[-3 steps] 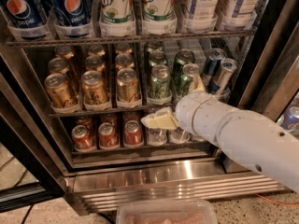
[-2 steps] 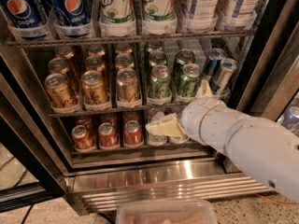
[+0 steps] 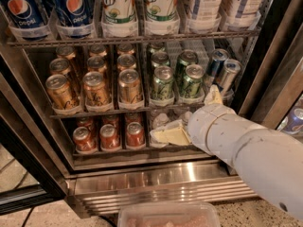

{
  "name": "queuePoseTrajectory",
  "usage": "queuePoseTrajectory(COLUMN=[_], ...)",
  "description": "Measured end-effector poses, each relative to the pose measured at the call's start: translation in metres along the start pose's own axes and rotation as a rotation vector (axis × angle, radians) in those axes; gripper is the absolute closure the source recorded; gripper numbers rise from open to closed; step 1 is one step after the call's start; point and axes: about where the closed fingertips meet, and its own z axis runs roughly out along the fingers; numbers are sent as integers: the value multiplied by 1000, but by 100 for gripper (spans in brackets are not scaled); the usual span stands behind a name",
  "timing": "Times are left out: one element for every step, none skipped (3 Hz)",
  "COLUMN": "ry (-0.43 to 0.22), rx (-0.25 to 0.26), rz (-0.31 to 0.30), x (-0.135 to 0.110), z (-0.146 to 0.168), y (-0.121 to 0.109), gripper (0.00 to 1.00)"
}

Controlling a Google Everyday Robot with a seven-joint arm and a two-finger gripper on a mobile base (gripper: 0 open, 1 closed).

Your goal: Pick green can from middle shelf of fridge

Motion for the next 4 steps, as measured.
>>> queuePoseTrajectory(ry=[-35, -103, -181, -181], rx=[-11, -17, 10, 10], rz=[-1, -2, 3, 3], x=[-2, -7, -11, -11], z=[18, 43, 60, 60], y=[10, 21, 25, 25], gripper=[19, 28, 27, 26])
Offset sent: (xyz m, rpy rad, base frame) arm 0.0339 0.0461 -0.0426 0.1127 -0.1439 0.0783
